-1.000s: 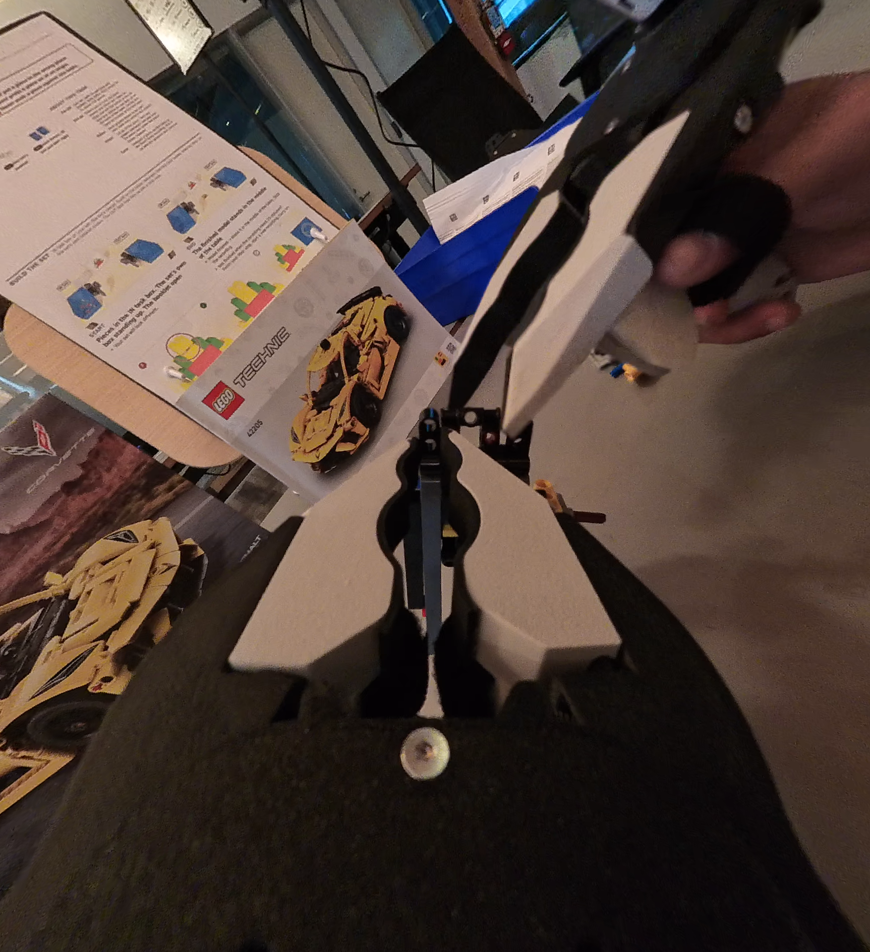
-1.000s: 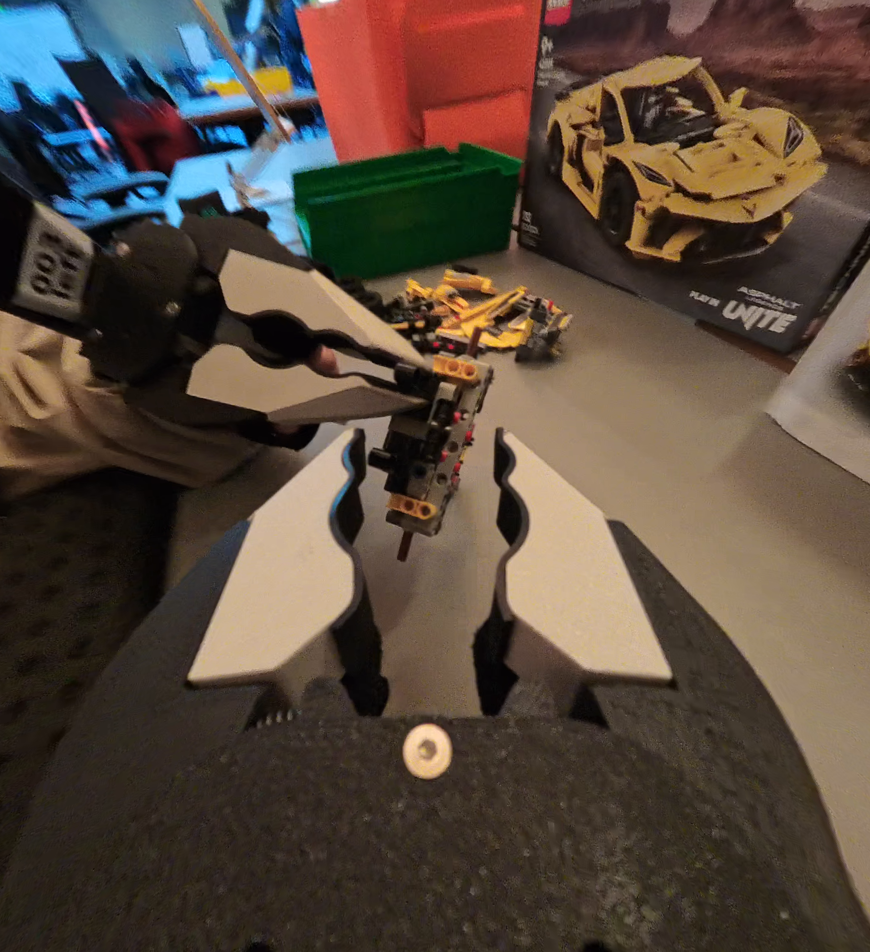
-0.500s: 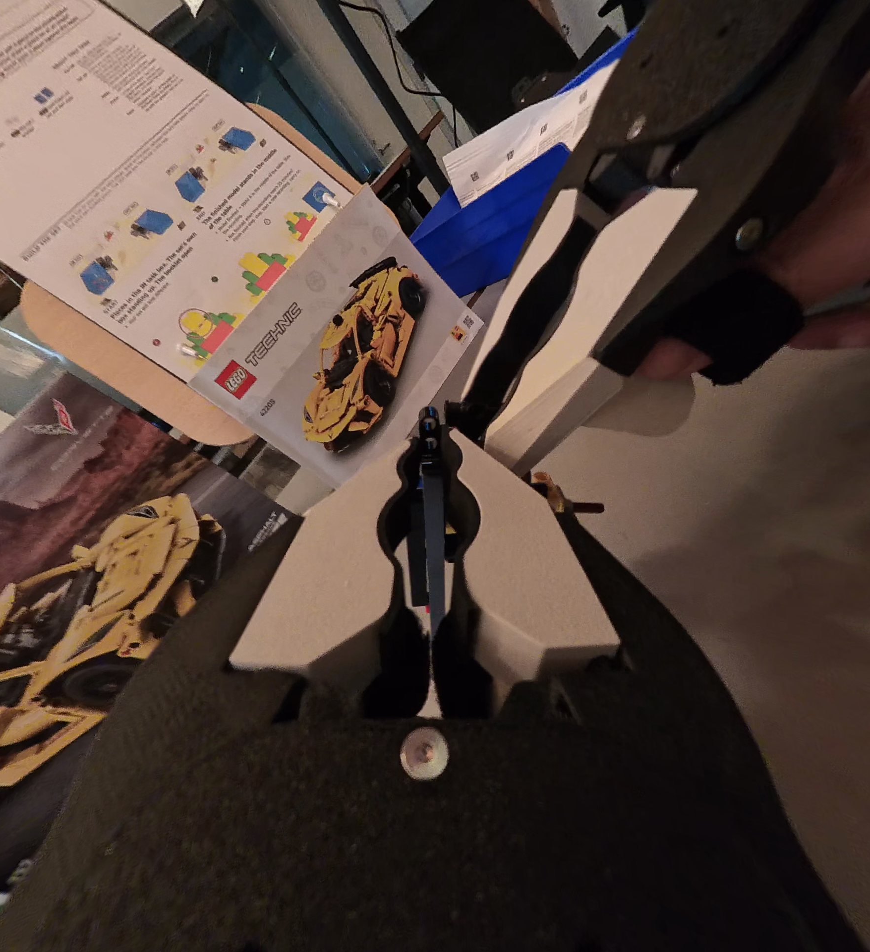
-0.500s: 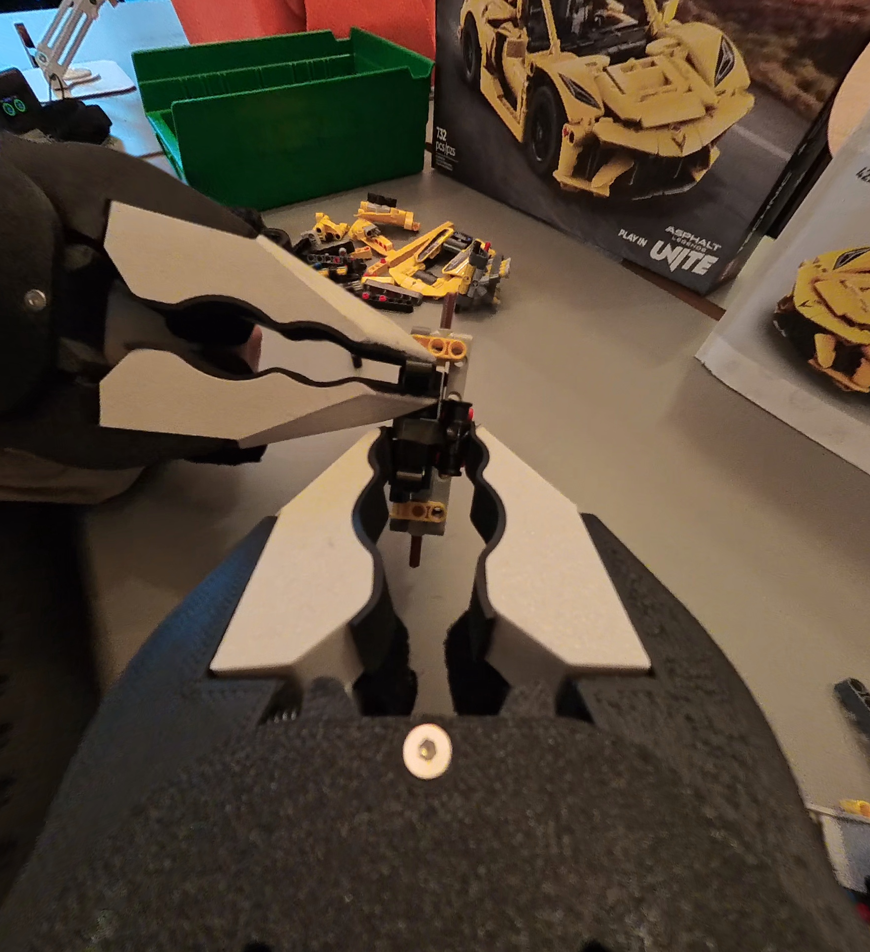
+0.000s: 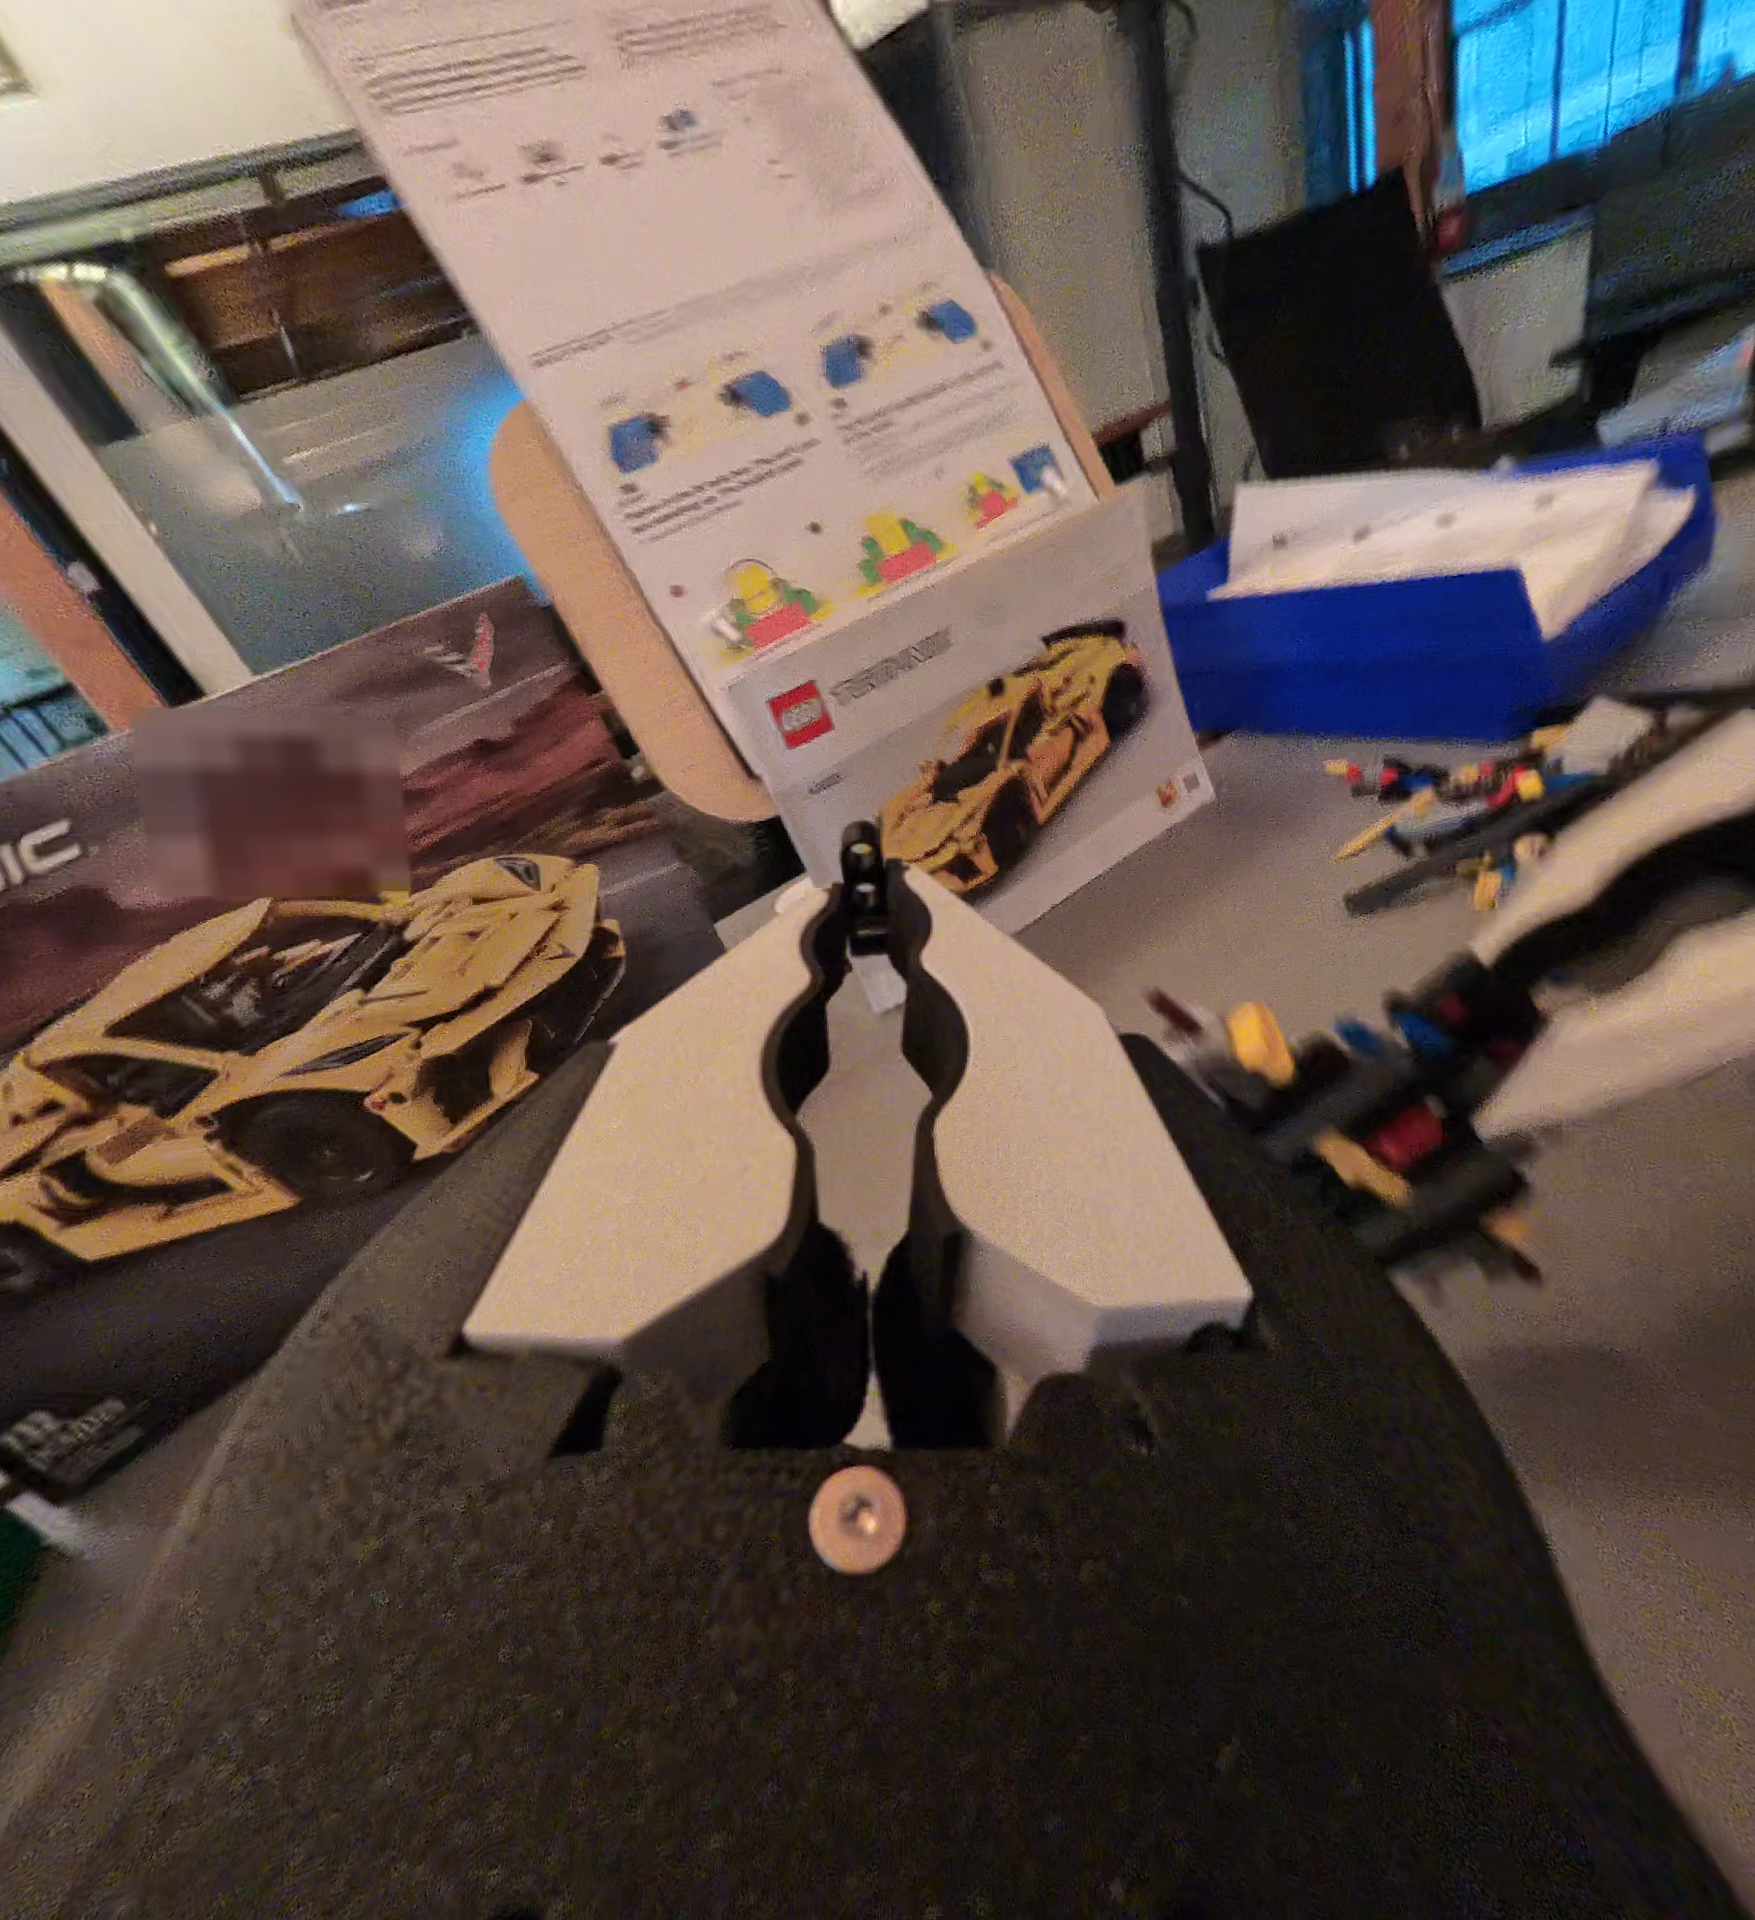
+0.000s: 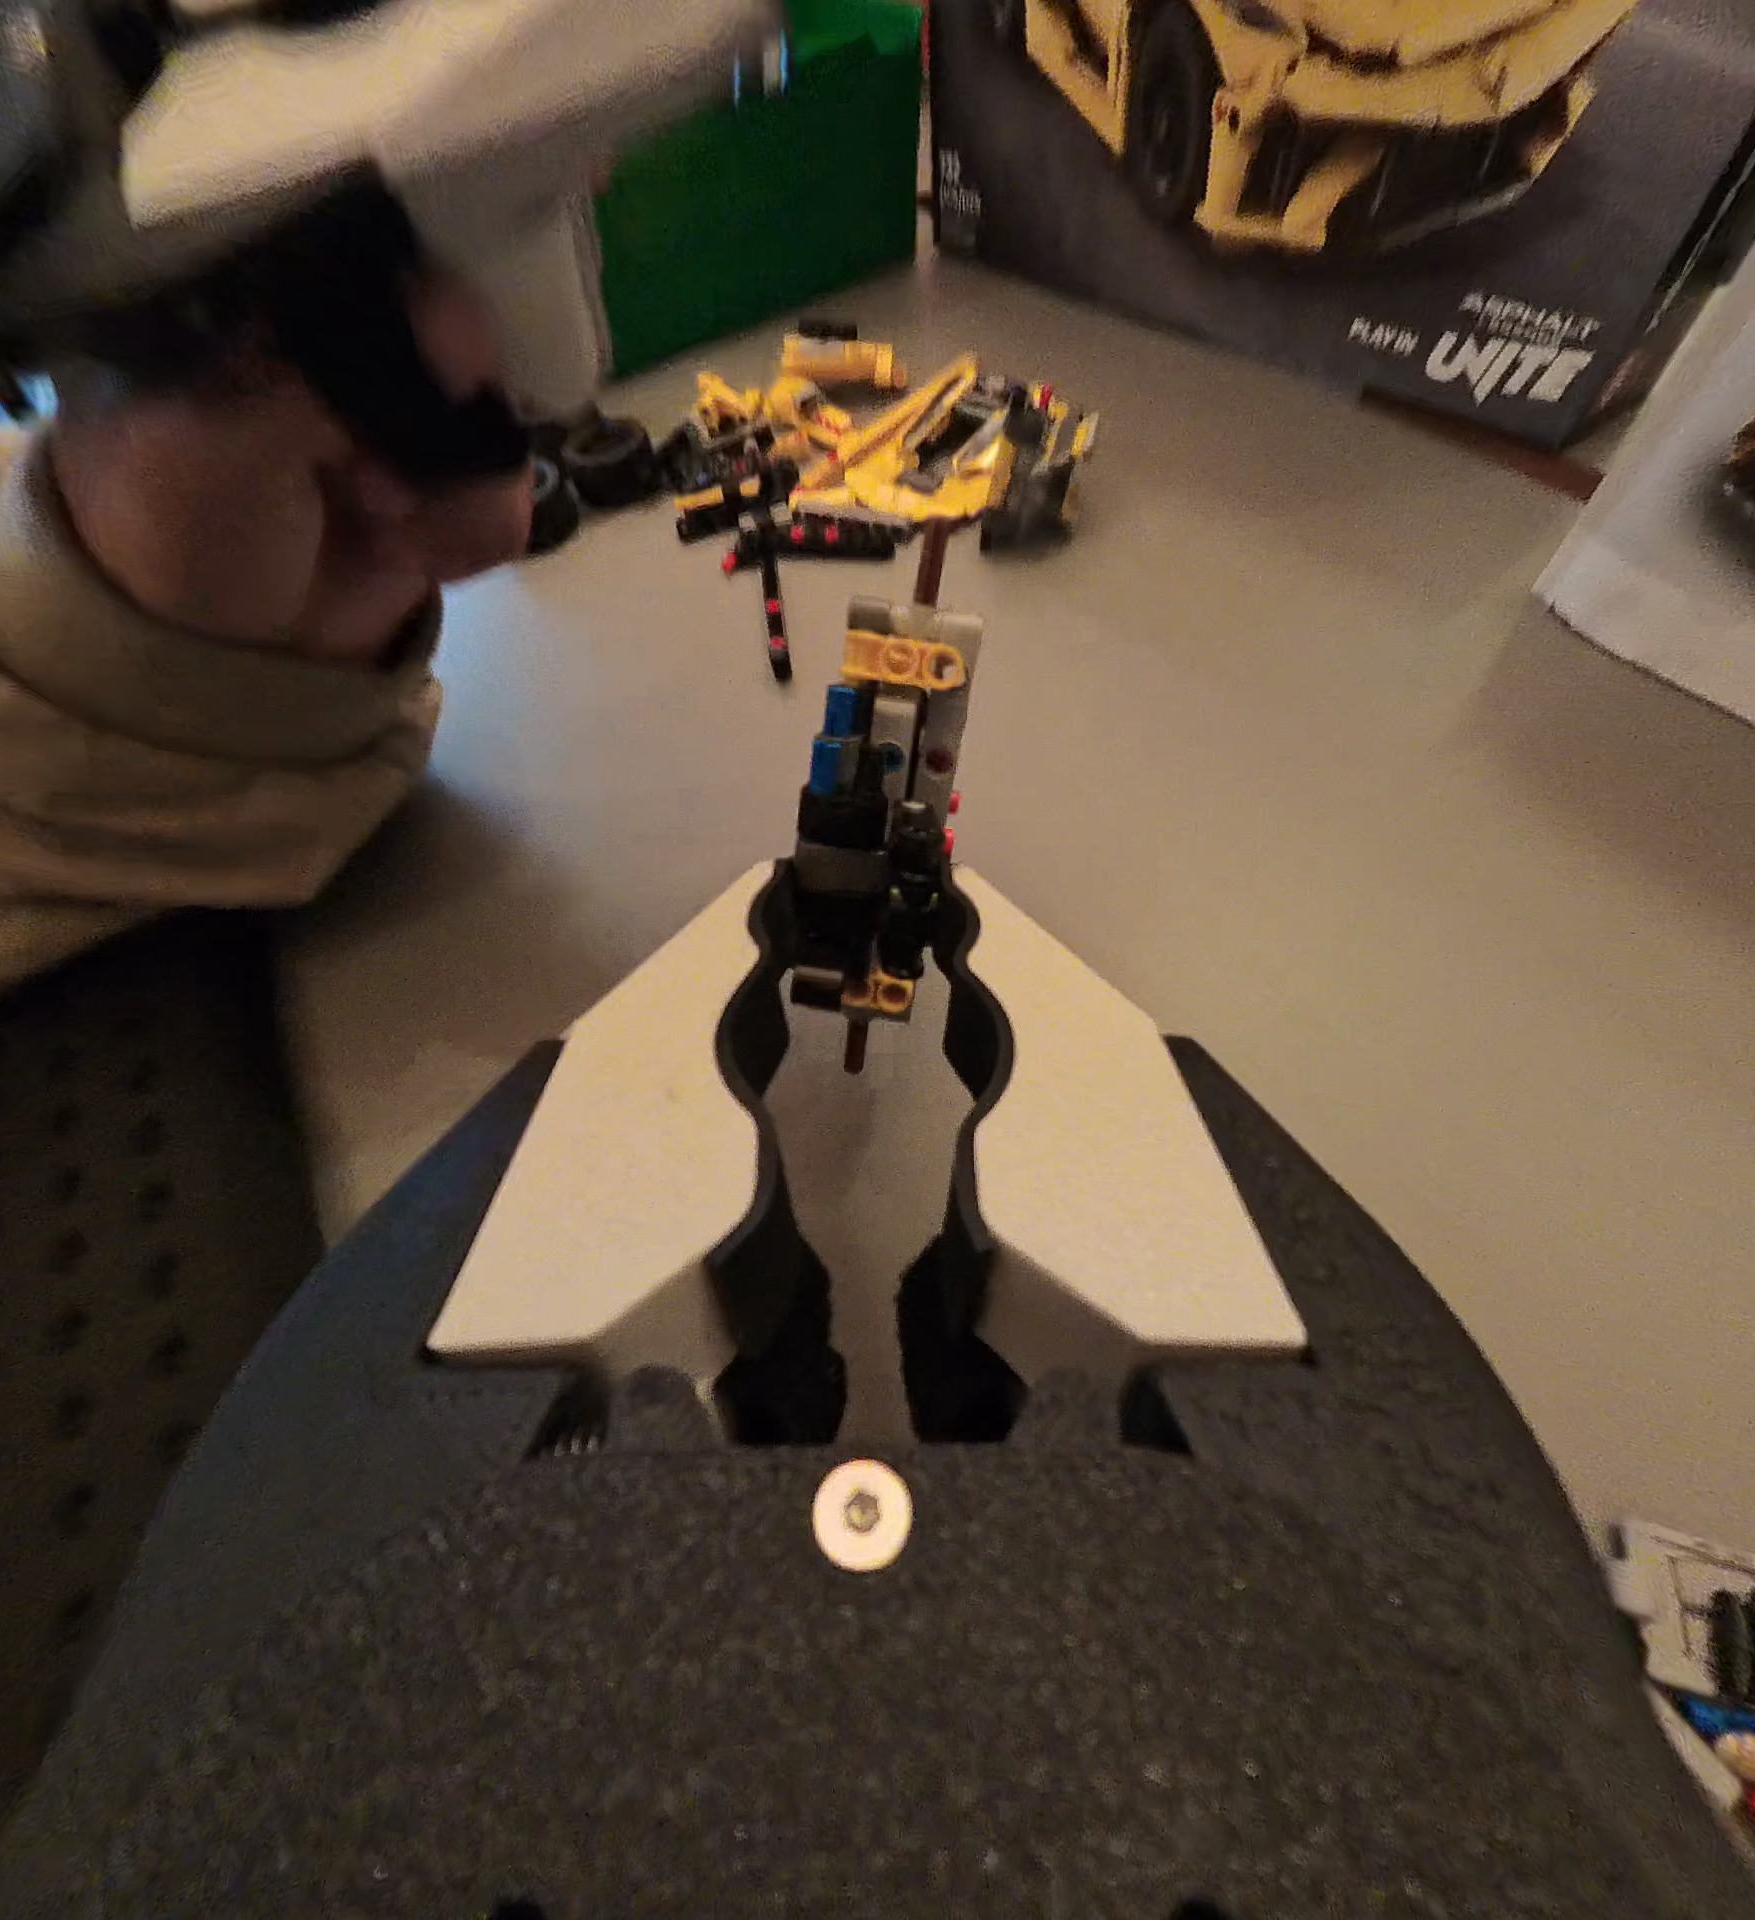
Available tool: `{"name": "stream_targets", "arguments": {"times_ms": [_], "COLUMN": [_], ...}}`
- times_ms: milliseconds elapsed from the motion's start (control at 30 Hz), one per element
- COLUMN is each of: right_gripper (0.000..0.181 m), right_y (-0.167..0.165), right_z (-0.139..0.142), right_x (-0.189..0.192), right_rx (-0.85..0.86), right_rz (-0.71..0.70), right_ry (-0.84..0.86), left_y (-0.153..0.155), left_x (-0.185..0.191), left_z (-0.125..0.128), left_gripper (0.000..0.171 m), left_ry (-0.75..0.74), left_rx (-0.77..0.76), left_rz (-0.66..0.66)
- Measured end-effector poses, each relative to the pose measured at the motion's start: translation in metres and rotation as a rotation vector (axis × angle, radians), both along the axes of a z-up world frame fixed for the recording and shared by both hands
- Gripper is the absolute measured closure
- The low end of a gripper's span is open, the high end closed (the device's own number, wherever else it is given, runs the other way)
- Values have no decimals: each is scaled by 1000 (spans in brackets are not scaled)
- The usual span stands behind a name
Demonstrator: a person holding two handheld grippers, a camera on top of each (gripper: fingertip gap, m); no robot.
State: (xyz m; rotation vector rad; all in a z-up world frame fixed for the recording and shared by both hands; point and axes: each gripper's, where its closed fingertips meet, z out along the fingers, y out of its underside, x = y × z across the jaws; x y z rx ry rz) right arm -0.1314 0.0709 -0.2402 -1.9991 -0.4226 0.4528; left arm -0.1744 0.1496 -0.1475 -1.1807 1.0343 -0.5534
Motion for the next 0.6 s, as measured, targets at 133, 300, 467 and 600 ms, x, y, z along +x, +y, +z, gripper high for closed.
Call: {"name": "stream_targets", "arguments": {"times_ms": [133,300,467,600], "right_gripper": [156,156,155,156], "right_y": [5,4,5,6], "right_z": [-12,-31,-34,-34], "right_x": [5,28,34,38], "right_rx": [-41,-137,-168,-198], "right_rz": [15,-10,-1,-8], "right_ry": [11,101,182,252], "left_y": [-14,-29,-85,-87], "left_x": [11,22,21,21], "left_z": [-11,-95,-142,-170], "left_gripper": [164,165,165,164], "left_ry": [20,291,557,709], "left_rx": [-42,-433,-545,-409], "left_rz": [-119,-386,-638,-562]}}
